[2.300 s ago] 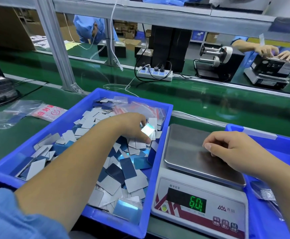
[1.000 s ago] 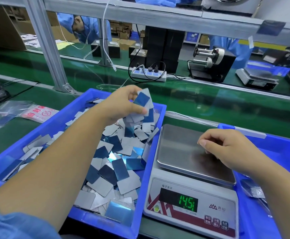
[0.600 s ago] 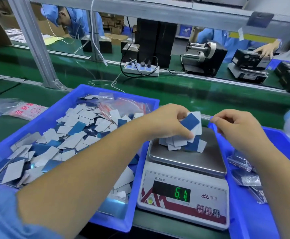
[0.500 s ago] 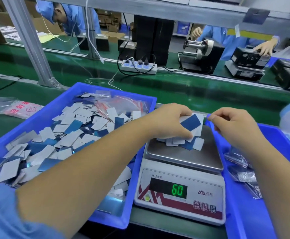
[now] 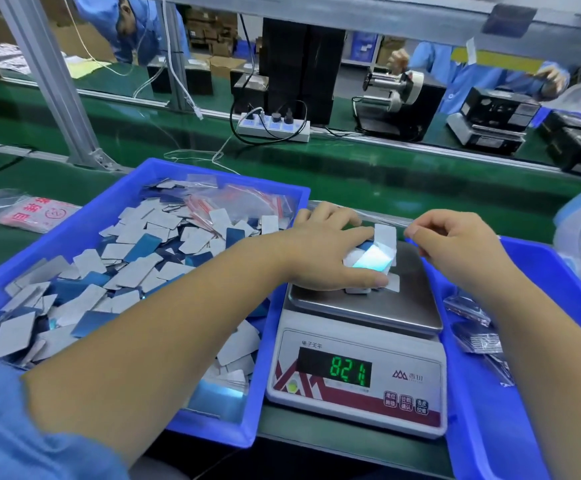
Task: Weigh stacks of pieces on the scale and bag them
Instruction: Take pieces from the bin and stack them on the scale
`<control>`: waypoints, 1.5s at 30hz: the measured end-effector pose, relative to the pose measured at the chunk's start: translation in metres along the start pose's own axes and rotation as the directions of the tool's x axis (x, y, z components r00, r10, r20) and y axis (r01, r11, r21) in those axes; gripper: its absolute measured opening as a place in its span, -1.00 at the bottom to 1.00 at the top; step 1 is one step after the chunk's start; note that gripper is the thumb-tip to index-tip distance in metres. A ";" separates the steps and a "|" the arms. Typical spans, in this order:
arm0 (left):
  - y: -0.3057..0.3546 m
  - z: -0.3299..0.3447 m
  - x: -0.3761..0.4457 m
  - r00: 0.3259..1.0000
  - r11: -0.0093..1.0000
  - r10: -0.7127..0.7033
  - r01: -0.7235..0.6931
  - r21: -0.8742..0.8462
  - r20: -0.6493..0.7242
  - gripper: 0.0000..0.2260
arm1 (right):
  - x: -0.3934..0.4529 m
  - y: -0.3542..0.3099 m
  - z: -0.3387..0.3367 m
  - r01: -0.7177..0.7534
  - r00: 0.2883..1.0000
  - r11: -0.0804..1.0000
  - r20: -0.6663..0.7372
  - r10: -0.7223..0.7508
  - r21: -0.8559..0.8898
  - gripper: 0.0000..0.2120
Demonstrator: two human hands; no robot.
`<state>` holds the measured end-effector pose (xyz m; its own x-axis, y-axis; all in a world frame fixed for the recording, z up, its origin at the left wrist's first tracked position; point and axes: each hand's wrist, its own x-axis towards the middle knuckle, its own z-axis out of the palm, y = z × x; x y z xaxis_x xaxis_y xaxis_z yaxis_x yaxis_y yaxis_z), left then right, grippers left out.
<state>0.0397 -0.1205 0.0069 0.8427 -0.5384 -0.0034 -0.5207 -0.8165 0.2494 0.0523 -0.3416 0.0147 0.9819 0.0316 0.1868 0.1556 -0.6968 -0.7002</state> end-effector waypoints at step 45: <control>-0.074 -0.006 -0.043 0.877 0.869 -0.427 0.465 -0.169 0.221 -0.80 | -0.018 -0.010 0.009 0.189 0.980 0.971 0.095 -0.176 -0.147 -0.82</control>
<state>0.0430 -0.0358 -0.0056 0.9308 -0.1698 -0.3238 -0.0369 -0.9248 0.3787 0.0345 -0.3282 0.0122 0.9449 0.2219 0.2407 0.3206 -0.7758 -0.5435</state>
